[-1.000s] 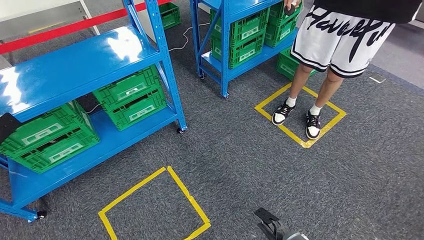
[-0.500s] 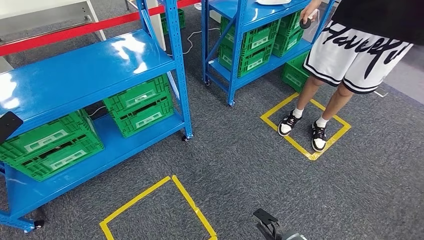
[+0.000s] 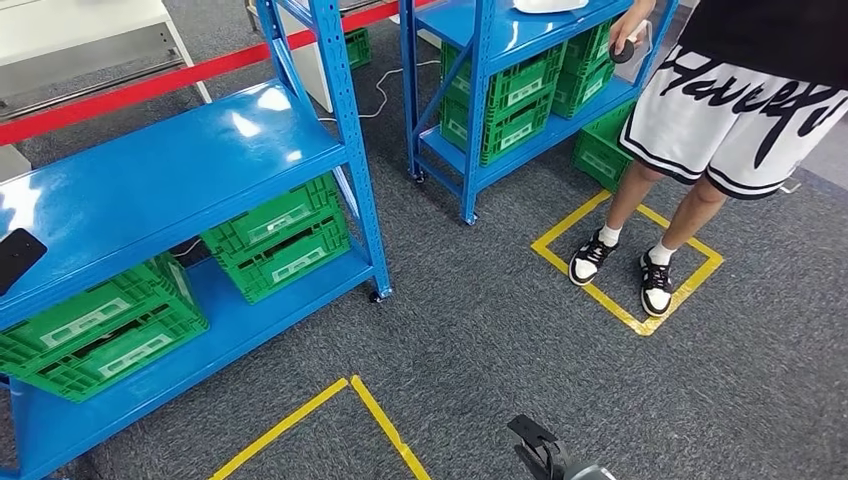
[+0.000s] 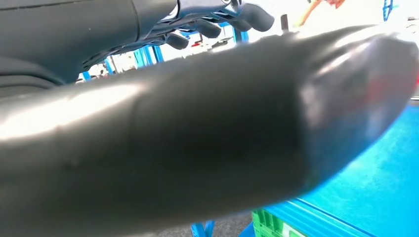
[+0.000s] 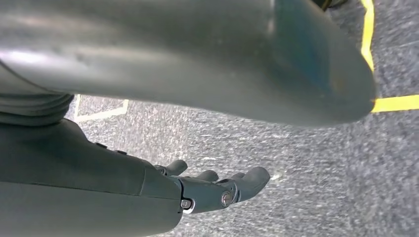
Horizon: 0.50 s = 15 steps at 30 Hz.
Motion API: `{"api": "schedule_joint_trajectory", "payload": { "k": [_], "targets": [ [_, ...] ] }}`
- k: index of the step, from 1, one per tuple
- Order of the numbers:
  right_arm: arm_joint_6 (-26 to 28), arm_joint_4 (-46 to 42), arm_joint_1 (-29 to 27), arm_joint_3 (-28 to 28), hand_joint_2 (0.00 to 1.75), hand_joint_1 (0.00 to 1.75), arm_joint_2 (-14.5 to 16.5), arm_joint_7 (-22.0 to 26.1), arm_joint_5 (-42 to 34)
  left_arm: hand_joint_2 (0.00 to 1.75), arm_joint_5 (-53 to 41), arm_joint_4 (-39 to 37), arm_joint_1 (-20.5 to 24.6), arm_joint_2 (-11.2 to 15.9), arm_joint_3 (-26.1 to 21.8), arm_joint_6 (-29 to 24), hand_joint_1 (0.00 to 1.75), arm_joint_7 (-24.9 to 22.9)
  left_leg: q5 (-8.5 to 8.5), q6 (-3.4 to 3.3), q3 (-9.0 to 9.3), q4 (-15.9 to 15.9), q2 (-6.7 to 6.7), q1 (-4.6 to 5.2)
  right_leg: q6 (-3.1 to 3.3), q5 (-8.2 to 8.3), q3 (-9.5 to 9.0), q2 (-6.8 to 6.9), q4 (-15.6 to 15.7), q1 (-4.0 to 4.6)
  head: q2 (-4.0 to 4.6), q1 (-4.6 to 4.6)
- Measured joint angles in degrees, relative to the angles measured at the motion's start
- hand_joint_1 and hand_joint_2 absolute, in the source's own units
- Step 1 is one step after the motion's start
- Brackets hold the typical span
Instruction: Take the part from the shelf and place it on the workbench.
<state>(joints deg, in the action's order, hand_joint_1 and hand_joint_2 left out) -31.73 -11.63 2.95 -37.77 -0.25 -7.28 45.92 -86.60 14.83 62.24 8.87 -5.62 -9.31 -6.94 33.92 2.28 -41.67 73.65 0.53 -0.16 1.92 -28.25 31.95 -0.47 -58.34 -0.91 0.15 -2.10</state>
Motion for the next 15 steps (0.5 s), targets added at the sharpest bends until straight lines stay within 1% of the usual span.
{"api": "schedule_joint_trajectory", "payload": {
  "k": [1,3,4,5,6,7,8,9,10,11,13,14,15],
  "targets": [
    [-0.01,0.0,0.01,0.0,0.0,0.0,0.01,0.02,-0.03,0.0,0.0,0.0,-0.06,0.01,0.0,0.0,0.0,0.01,-1.71,-0.03,0.02,-2.31,-0.06,-0.05,-0.1,-0.69,-0.91,-0.02,0.0,-0.04,0.0,-0.01],
    [-0.03,0.01,0.06,-0.02,0.0,0.0,0.02,0.09,-0.2,0.0,0.0,-0.05,-0.07,0.08,0.0,0.0,0.0,0.02,-8.14,-0.34,1.41,-9.87,-0.25,-0.01,-0.48,-2.15,-2.69,-0.05,-0.02,-0.04,0.0,0.05],
    [-0.03,0.01,0.12,-0.03,0.0,0.0,0.02,0.12,-0.28,0.0,0.0,-0.11,-0.06,0.14,0.0,0.03,0.0,0.01,-10.36,-0.6,2.08,-12.84,-0.35,0.1,-0.81,-2.86,-3.35,-0.09,0.05,-0.01,0.0,0.12],
    [-0.02,0.01,0.16,-0.04,0.0,0.0,0.03,0.13,-0.35,0.0,0.0,-0.15,-0.09,0.21,0.0,0.08,0.0,0.01,-11.73,-0.95,2.61,-14.74,-0.41,0.22,-1.21,-3.42,-3.87,-0.1,0.19,0.02,0.0,0.2],
    [-0.01,0.01,0.19,-0.05,0.0,0.0,0.03,0.14,-0.4,0.0,0.0,-0.18,-0.09,0.25,0.0,0.12,0.0,-0.01,-11.74,-1.36,2.88,-15.46,-0.43,0.33,-1.61,-3.64,-4.33,-0.1,0.17,0.07,0.0,0.24],
    [0.01,0.0,0.21,-0.08,0.0,0.0,0.03,0.15,-0.45,0.0,0.0,-0.16,-0.08,0.27,0.0,0.16,0.0,-0.01,-11.2,-1.87,3.45,-15.47,-0.34,0.37,-1.97,-3.76,-4.77,-0.09,0.26,0.1,0.0,0.24],
    [0.01,0.0,0.21,-0.12,0.0,0.0,0.03,0.26,-0.55,0.0,-0.01,-0.09,-0.07,0.25,0.01,0.18,0.0,0.02,-11.18,-2.34,4.13,-15.73,-0.26,0.32,-2.2,-3.82,-5.07,-0.01,-0.09,0.07,0.0,0.18],
    [-0.01,0.0,0.27,-0.2,0.0,0.0,0.04,0.54,-0.74,0.0,-0.01,-0.04,0.02,0.21,0.01,0.17,0.0,0.09,-10.94,-2.77,4.8,-15.89,-0.19,0.25,-2.35,-3.9,-4.86,0.05,-1.29,0.08,0.0,0.12],
    [-0.02,0.0,0.37,-0.31,0.0,0.0,0.06,0.89,-0.92,0.0,-0.01,0.01,0.11,0.18,0.02,0.17,0.0,0.17,-10.66,-3.13,5.51,-15.96,-0.15,0.21,-2.48,-4.39,-3.87,0.11,-3.31,0.04,0.0,0.03],
    [-0.03,0.0,0.44,-0.44,0.0,0.0,0.08,1.32,-1.16,0.0,-0.01,0.03,0.17,0.15,0.03,0.18,0.0,0.25,-10.29,-3.37,6.06,-16.02,-0.16,0.22,-2.57,-5.24,-1.91,0.16,-6.47,-0.01,0.0,-0.05],
    [-0.03,0.0,0.35,-0.78,0.0,0.0,0.1,1.94,-1.54,0.0,0.0,-0.07,0.18,0.02,0.03,0.23,0.0,0.33,-9.35,-3.67,6.96,-15.98,-0.12,0.34,-2.78,-7.44,3.05,0.17,-12.84,-0.02,0.0,-0.26],
    [-0.03,0.01,0.21,-0.98,0.0,0.0,0.1,2.09,-1.68,0.0,0.0,-0.15,0.1,-0.1,0.04,0.27,0.0,0.34,-8.83,-3.7,7.46,-15.92,-0.04,0.4,-2.87,-8.0,5.09,0.17,-14.47,-0.01,0.0,-0.34],
    [-0.03,0.01,0.09,-1.2,0.0,0.0,0.13,2.15,-1.79,0.0,0.0,-0.24,0.04,-0.22,0.04,0.31,0.0,0.33,-8.28,-3.65,7.99,-15.84,0.05,0.42,-2.93,-7.5,6.25,0.17,-14.25,-0.01,0.0,-0.43]
  ]
}}
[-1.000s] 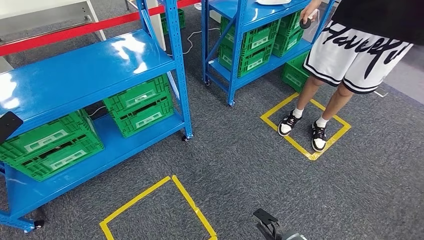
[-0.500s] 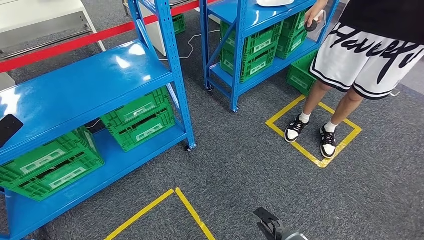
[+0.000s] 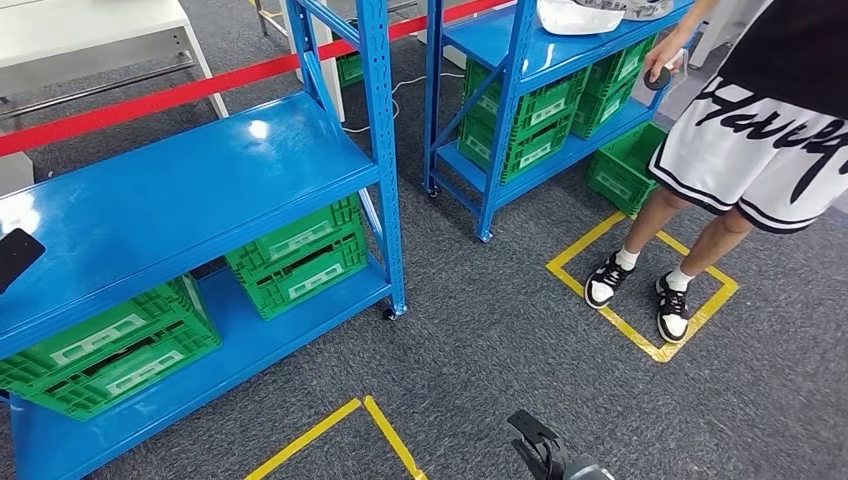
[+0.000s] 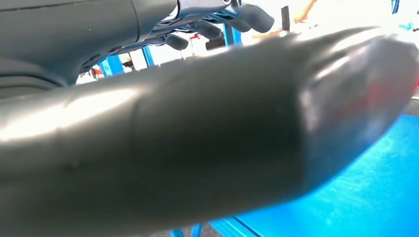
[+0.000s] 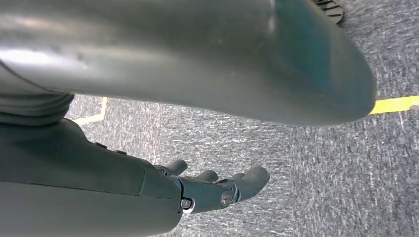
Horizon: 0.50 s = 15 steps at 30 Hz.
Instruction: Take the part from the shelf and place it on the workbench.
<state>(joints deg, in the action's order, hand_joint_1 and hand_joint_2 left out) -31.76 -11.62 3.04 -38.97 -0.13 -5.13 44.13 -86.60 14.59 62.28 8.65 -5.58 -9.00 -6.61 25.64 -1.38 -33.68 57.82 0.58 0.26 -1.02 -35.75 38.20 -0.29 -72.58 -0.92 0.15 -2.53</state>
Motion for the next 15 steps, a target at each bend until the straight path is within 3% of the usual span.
{"api": "schedule_joint_trajectory", "payload": {
  "k": [1,3,4,5,9,11,13,15],
  "targets": [
    [0.0,0.0,-0.06,-0.17,0.0,0.0,0.02,0.02,-0.1,0.0,-0.01,-0.06,-0.04,-0.11,0.01,0.03,0.0,-0.01,0.59,0.11,0.59,0.14,0.08,0.0,-0.02,1.73,0.33,0.01,1.92,-0.02,0.0,-0.06],
    [0.0,0.0,-0.08,-0.39,0.0,0.0,0.06,0.03,-0.22,0.0,-0.02,-0.09,-0.03,-0.25,0.01,0.04,0.0,-0.09,1.86,0.59,1.78,0.53,0.11,0.01,0.16,7.01,-0.7,0.09,8.47,-0.03,0.0,-0.05],
    [0.0,0.0,-0.05,-0.49,0.0,0.0,0.07,0.02,-0.24,0.0,-0.03,-0.09,0.02,-0.33,0.01,0.08,0.0,-0.16,2.42,0.92,2.17,0.69,0.15,0.05,0.39,8.42,-1.19,0.18,10.97,0.05,0.0,-0.01],
    [0.0,0.01,-0.04,-0.58,0.0,0.0,0.07,0.01,-0.24,0.0,-0.03,-0.07,0.07,-0.39,0.01,0.13,0.0,-0.25,2.89,1.3,2.41,0.74,0.19,0.09,0.69,9.17,-1.58,0.24,12.4,0.17,0.0,0.04],
    [0.0,0.01,-0.01,-0.83,0.0,0.0,0.11,-0.03,-0.24,0.0,-0.19,0.17,0.2,-0.65,0.03,0.26,0.0,-0.5,3.46,2.8,2.92,2.04,0.19,0.08,2.58,8.96,-3.11,0.12,13.03,0.22,0.0,0.15],
    [0.02,0.01,0.1,-0.99,0.0,0.0,0.13,-0.04,-0.24,0.0,-0.28,0.24,0.51,-0.7,0.03,0.31,0.0,-0.58,4.27,3.27,0.52,6.26,-0.04,-0.05,3.23,8.55,-4.19,0.01,13.13,0.11,0.0,0.31],
    [0.04,0.01,0.05,-1.11,0.0,0.0,0.13,-0.05,-0.24,0.0,-0.33,0.18,0.59,-0.77,0.03,0.37,0.0,-0.62,6.42,3.54,-4.34,13.21,-0.17,-0.13,3.48,7.7,-5.01,-0.11,13.14,0.11,0.0,0.4],
    [0.04,0.01,-0.07,-1.15,0.0,0.0,0.13,-0.07,-0.24,0.0,-0.34,0.08,0.25,-0.81,0.03,0.45,0.0,-0.69,7.99,3.57,-8.16,16.52,-0.2,-0.13,3.52,6.66,-6.11,-0.22,13.14,0.14,0.0,0.4]
  ]
}}
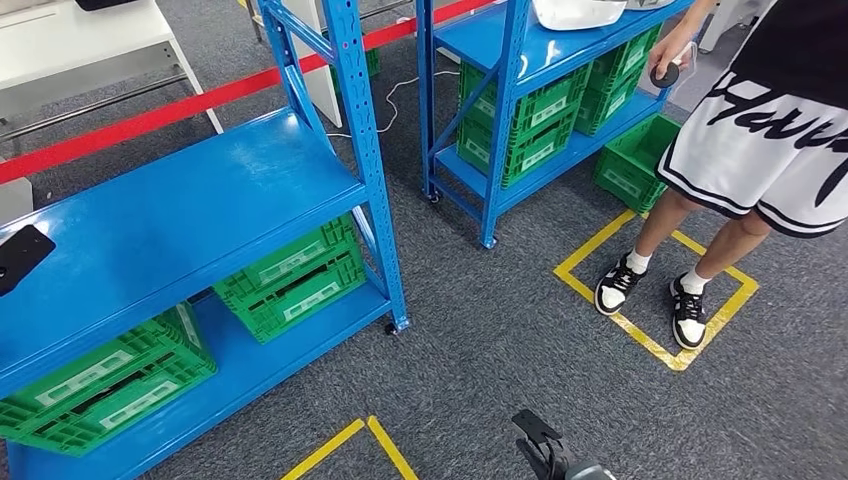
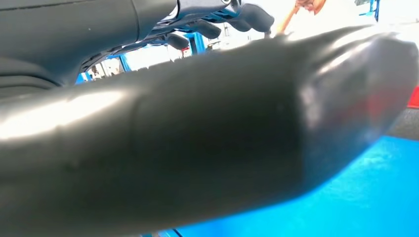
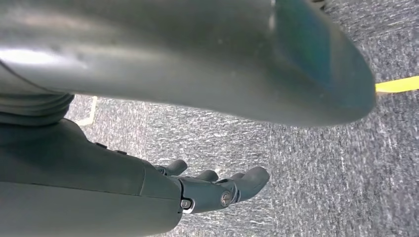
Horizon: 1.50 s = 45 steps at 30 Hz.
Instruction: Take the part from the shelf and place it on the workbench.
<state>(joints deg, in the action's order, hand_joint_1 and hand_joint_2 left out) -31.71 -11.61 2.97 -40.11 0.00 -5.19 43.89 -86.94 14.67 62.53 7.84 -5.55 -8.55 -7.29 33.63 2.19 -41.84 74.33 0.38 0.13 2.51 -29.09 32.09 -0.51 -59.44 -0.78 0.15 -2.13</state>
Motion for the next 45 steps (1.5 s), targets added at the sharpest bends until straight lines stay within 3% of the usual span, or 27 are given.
{"api": "schedule_joint_trajectory", "payload": {
  "k": [1,2,4,6,8,10,12,14,15,16,17,20,21,23,24,26,28,30,31,32,34,36,37,39,41,44,45],
  "targets": [
    [0.0,0.0,-0.03,-0.01,0.0,0.0,0.0,0.0,0.01,0.0,-0.02,-0.04,-0.13,-0.01,0.0,0.04,0.0,-0.04,-0.8,-0.16,-0.61,-1.14,0.0,0.04,-0.02,-0.58,-0.73,-0.06,0.0,0.05,0.0,0.01],
    [0.0,0.0,-0.03,-0.02,0.0,0.0,0.0,0.0,0.01,0.0,-0.05,-0.06,-0.17,-0.02,0.0,0.07,0.0,-0.09,-2.89,-0.49,-0.31,-4.02,0.0,0.14,-0.08,-1.18,-1.55,-0.11,0.01,0.13,0.0,0.01],
    [0.0,0.02,0.01,-0.02,0.0,0.0,0.08,0.02,0.03,0.0,-0.13,-0.08,-0.09,0.0,0.01,0.09,0.0,-0.16,-9.02,-1.49,1.33,-11.46,0.08,0.58,-0.32,-2.39,-2.89,-0.18,0.12,0.26,0.0,-0.02],
    [0.04,0.07,0.16,-0.03,0.0,0.0,0.22,0.02,0.14,0.0,-0.16,-0.02,0.0,0.1,0.01,0.16,0.0,-0.21,-11.92,-2.19,2.7,-15.58,0.3,1.07,-0.92,-3.14,-3.82,-0.26,0.23,0.26,0.0,0.03],
    [0.09,0.09,0.2,-0.05,0.0,0.0,0.29,0.04,0.31,0.0,-0.15,0.18,0.05,0.22,0.02,0.21,0.0,-0.27,-11.4,-2.78,4.09,-16.67,0.42,1.07,-1.58,-2.73,-4.34,-0.29,-0.1,0.26,0.0,0.02],
    [-0.13,0.09,0.18,-0.05,0.0,0.0,0.31,0.08,0.39,0.0,-0.14,0.36,0.21,0.24,0.02,0.19,0.0,-0.27,-11.07,-3.5,5.76,-17.47,0.34,0.82,-1.97,-2.07,-3.36,-0.21,-2.69,0.29,0.0,-0.07],
    [-0.51,0.09,0.31,-0.04,0.0,0.0,0.33,0.09,0.44,0.0,-0.14,0.39,0.44,0.21,0.02,0.18,0.0,-0.22,-10.34,-3.89,6.95,-17.76,0.29,0.71,-2.4,-3.25,0.47,-0.11,-8.46,0.2,0.0,-0.08],
    [-0.68,0.09,0.22,-0.04,0.0,0.0,0.33,0.07,0.48,0.0,-0.14,0.35,0.32,0.14,0.02,0.18,0.0,-0.2,-9.21,-4.01,7.9,-17.73,0.36,0.69,-2.93,-6.25,5.43,-0.05,-13.75,0.08,0.0,-0.12],
    [-0.68,0.09,0.12,-0.04,0.0,0.0,0.33,0.06,0.5,0.0,-0.14,0.33,0.14,0.1,0.02,0.18,0.0,-0.19,-8.58,-3.95,8.51,-17.67,0.43,0.67,-3.15,-7.29,7.17,-0.02,-14.59,0.02,0.0,-0.17],
    [-0.68,0.09,0.04,-0.04,0.0,0.0,0.33,0.06,0.5,0.0,-0.14,0.32,-0.03,0.07,0.02,0.18,0.0,-0.18,-7.88,-3.82,9.22,-17.56,0.5,0.62,-3.34,-7.14,8.11,0.01,-13.74,-0.06,0.0,-0.22],
    [-0.68,0.09,0.02,-0.04,0.0,0.0,0.33,0.07,0.5,0.0,-0.14,0.32,-0.16,0.03,0.02,0.18,0.0,-0.18,-7.12,-3.63,10.0,-17.39,0.54,0.55,-3.48,-5.51,8.29,0.07,-11.35,-0.16,0.0,-0.27],
    [-0.68,0.13,-0.16,-0.04,0.0,0.0,0.33,0.07,0.52,0.0,-0.14,0.18,-0.27,-0.1,0.02,0.19,0.0,-0.19,-4.49,-2.7,11.65,-16.5,0.59,0.54,-3.1,3.46,7.3,0.35,-1.97,-0.2,0.0,-0.23],
    [-0.68,0.15,-0.23,-0.04,0.0,0.0,0.33,0.06,0.52,0.0,-0.14,0.15,-0.3,-0.1,0.02,0.2,0.0,-0.19,-3.86,-2.31,12.02,-16.34,0.63,0.56,-2.62,4.99,7.09,0.43,-0.55,-0.1,0.0,-0.17],
    [-0.68,0.15,-0.16,-0.04,0.0,0.0,0.33,0.08,0.53,0.0,-0.14,0.24,-0.3,-0.08,0.02,0.2,0.0,-0.19,-3.52,-1.55,12.61,-15.99,0.79,0.57,-1.45,4.77,6.38,0.5,-0.22,0.09,0.0,-0.15],
    [-0.66,0.15,-0.1,-0.05,0.0,0.0,0.33,0.16,0.51,0.0,-0.15,0.37,-0.33,-0.03,0.02,0.21,0.0,-0.2,-3.77,-1.24,12.43,-15.13,0.74,0.5,-1.0,4.66,5.8,0.5,-0.03,0.01,0.0,-0.15],
    [-0.62,0.15,0.08,-0.06,0.0,0.0,0.33,0.48,0.5,0.0,-0.34,0.47,-0.25,0.09,0.03,0.32,0.0,-0.32,-3.97,-0.66,10.1,-10.57,0.54,0.35,-0.28,4.13,4.29,0.45,0.35,-0.19,0.0,-0.06],
    [-0.59,0.15,0.13,-0.06,0.0,0.0,0.31,0.9,0.49,0.0,-0.68,0.38,-0.31,0.31,0.08,0.46,0.0,-0.38,-2.03,-0.09,5.59,-4.05,0.32,0.07,0.01,3.29,3.04,0.45,0.59,-0.26,0.0,0.05],
    [-0.59,0.15,0.12,-0.06,0.0,0.0,0.31,1.21,0.44,0.0,-0.88,0.31,-0.61,0.52,0.16,0.44,0.0,-0.35,0.67,0.17,1.69,-0.7,0.19,-0.14,0.01,2.18,1.87,0.56,0.61,-0.26,0.0,0.05],
    [-0.59,0.15,0.1,-0.06,0.0,0.0,0.31,1.3,0.43,0.0,-0.9,0.29,-0.73,0.64,0.22,0.38,0.0,-0.34,0.67,0.12,0.8,-1.21,0.08,-0.18,-0.02,1.6,1.21,0.7,0.61,-0.26,0.0,0.05],
    [-0.59,0.15,0.09,-0.06,0.0,0.0,0.32,1.36,0.41,0.0,-0.92,0.28,-0.78,0.73,0.29,0.32,0.0,-0.33,-0.99,-0.03,0.8,-3.46,-0.12,-0.18,-0.06,0.99,0.46,0.91,0.6,-0.26,0.0,0.05],
    [-0.59,0.16,0.08,-0.06,0.0,0.0,0.34,1.43,0.4,0.0,-0.92,0.24,-0.73,0.83,0.43,0.26,0.0,-0.33,-7.29,-0.55,2.26,-10.79,-1.71,0.06,-0.32,-0.28,-1.11,1.51,0.52,-0.19,0.0,0.09],
    [-0.58,0.17,0.06,-0.07,0.0,0.0,0.34,1.49,0.41,0.0,-0.91,0.13,-0.67,0.77,0.5,0.25,0.0,-0.32,-11.18,-1.21,3.34,-15.49,-3.39,0.45,-0.99,-1.37,-2.03,2.21,0.46,0.05,0.0,0.25],
    [-0.58,0.17,0.05,-0.07,0.0,0.0,0.33,1.52,0.43,0.0,-0.91,0.07,-0.67,0.75,0.51,0.25,0.0,-0.31,-11.52,-1.48,3.38,-15.97,-3.54,0.63,-1.39,-1.75,-2.24,2.63,0.5,0.2,0.0,0.29],
    [-0.57,0.15,0.14,-0.08,0.0,0.0,0.32,1.61,0.43,0.0,-0.9,0.13,-0.7,0.75,0.53,0.25,0.0,-0.26,-11.72,-2.02,3.59,-16.0,-2.39,0.5,-2.13,-2.45,-2.57,3.41,0.73,0.33,0.0,0.23],
    [-0.63,0.14,0.31,-0.08,0.0,0.0,0.31,1.74,0.42,0.0,-0.86,0.26,-0.56,0.66,0.55,0.25,0.0,-0.11,-11.6,-2.57,4.01,-16.41,-1.31,0.13,-2.67,-3.95,-1.79,2.71,-1.37,0.27,0.0,0.05],
    [-0.68,0.13,0.22,-0.09,0.0,0.0,0.33,1.87,0.45,0.0,-0.43,0.24,-0.54,0.29,0.56,0.25,0.0,0.29,-11.18,-3.31,4.28,-16.48,0.04,0.14,-3.09,-7.71,4.35,1.08,-11.9,0.15,0.0,-0.33],
    [-0.68,0.13,0.12,-0.13,0.0,0.0,0.33,1.87,0.41,0.0,-0.26,0.19,-0.7,0.14,0.56,0.25,0.0,0.44,-11.03,-3.44,4.3,-16.38,0.52,0.2,-3.16,-8.0,6.45,0.95,-14.7,0.16,0.0,-0.39]
  ]
}}
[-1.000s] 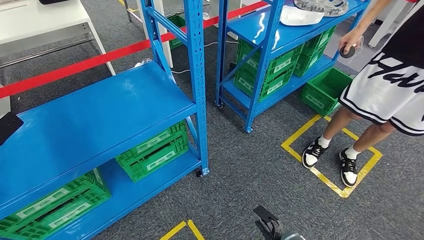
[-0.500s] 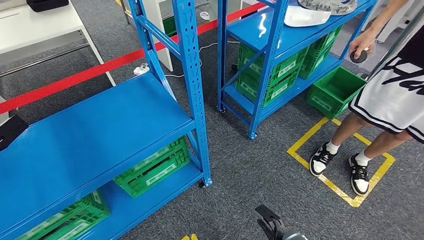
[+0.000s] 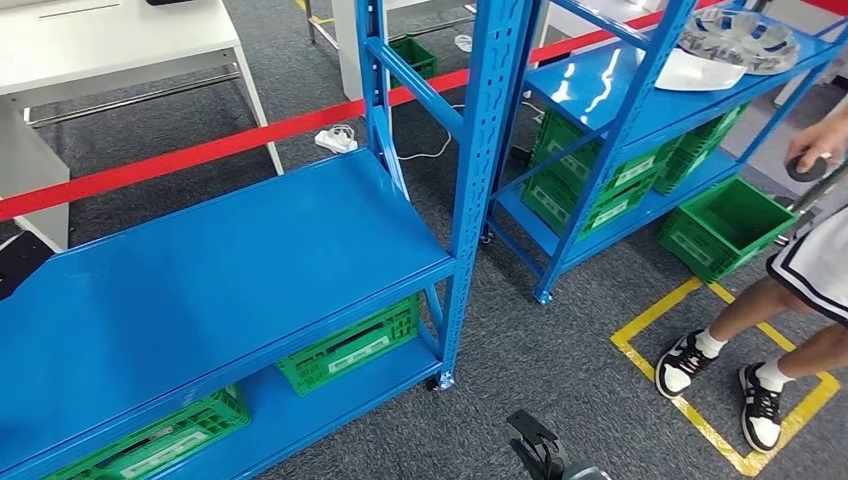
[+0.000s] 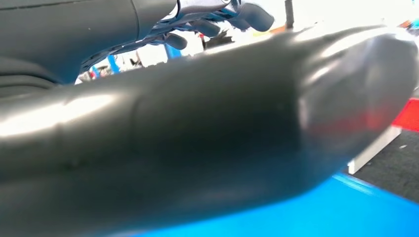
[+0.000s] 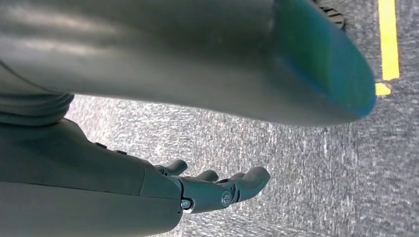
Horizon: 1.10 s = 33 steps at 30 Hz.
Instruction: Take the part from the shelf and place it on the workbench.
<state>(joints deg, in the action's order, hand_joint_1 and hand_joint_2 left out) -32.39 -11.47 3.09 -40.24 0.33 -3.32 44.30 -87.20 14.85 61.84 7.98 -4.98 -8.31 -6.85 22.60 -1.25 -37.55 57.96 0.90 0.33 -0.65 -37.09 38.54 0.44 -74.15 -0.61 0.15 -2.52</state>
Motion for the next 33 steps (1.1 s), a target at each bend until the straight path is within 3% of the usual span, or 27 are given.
{"api": "schedule_joint_trajectory", "payload": {
  "k": [1,2,4,6,14,25,29,33],
  "targets": [
    [0.0,0.0,-0.05,-0.09,0.0,0.0,0.01,-0.06,-0.12,0.0,0.19,-0.05,-0.15,-0.14,0.0,0.01,0.0,0.12,0.18,-0.05,0.03,0.17,0.43,0.04,-0.01,0.81,1.22,-0.05,-0.8,0.01,0.0,-0.06],
    [0.0,0.0,-0.01,-0.22,0.0,0.0,0.02,-0.21,-0.26,0.0,0.33,-0.08,-0.28,-0.18,0.0,0.01,0.0,0.21,0.38,0.0,0.09,0.41,0.87,0.04,0.04,2.73,1.34,-0.07,0.66,0.0,0.0,-0.11],
    [0.0,0.0,0.14,-0.46,0.0,0.0,0.02,-0.76,-0.4,0.0,0.56,-0.09,-0.36,-0.19,0.0,0.01,0.0,0.25,0.88,0.31,0.17,1.0,1.39,0.05,0.35,7.3,-0.83,-0.22,7.64,-0.01,0.0,-0.16],
    [0.0,0.0,0.22,-0.58,0.0,0.0,0.02,-1.14,-0.14,0.0,0.69,-0.09,-0.36,-0.04,0.0,-0.01,0.0,0.16,1.25,0.82,-0.01,1.51,1.71,0.2,0.89,9.22,-2.71,-0.46,12.59,0.07,0.0,-0.16],
    [0.02,0.0,0.12,-0.65,0.0,0.0,0.21,-1.21,0.87,0.0,0.9,-0.14,-0.44,0.6,0.0,-0.15,0.0,0.86,1.12,1.34,0.42,0.83,1.37,0.45,1.72,9.48,-3.03,-0.96,13.65,0.17,0.0,-0.14],
    [0.02,0.0,0.14,-0.65,0.0,0.0,0.54,-1.19,1.27,0.0,2.83,-0.38,-0.46,1.01,-0.01,0.01,0.0,3.32,1.04,1.78,0.48,0.62,1.36,0.39,1.86,9.41,-3.07,-0.96,13.69,0.14,0.0,-0.16],
    [0.02,0.0,0.14,-0.65,0.0,0.0,0.58,-1.23,1.39,1.75,5.51,-0.44,-0.47,1.1,-0.68,0.75,0.0,5.02,1.05,1.77,0.47,0.64,1.36,0.4,1.85,9.42,-3.13,-0.96,13.81,0.1,0.0,-0.16],
    [0.02,0.0,0.15,-0.66,0.0,0.0,0.58,-1.62,1.62,1.75,7.5,-0.4,-0.47,1.12,-1.93,0.61,0.0,7.11,1.08,1.72,0.46,0.67,1.36,0.4,1.82,9.43,-3.19,-0.95,13.91,0.09,0.0,-0.16]
  ]
}}
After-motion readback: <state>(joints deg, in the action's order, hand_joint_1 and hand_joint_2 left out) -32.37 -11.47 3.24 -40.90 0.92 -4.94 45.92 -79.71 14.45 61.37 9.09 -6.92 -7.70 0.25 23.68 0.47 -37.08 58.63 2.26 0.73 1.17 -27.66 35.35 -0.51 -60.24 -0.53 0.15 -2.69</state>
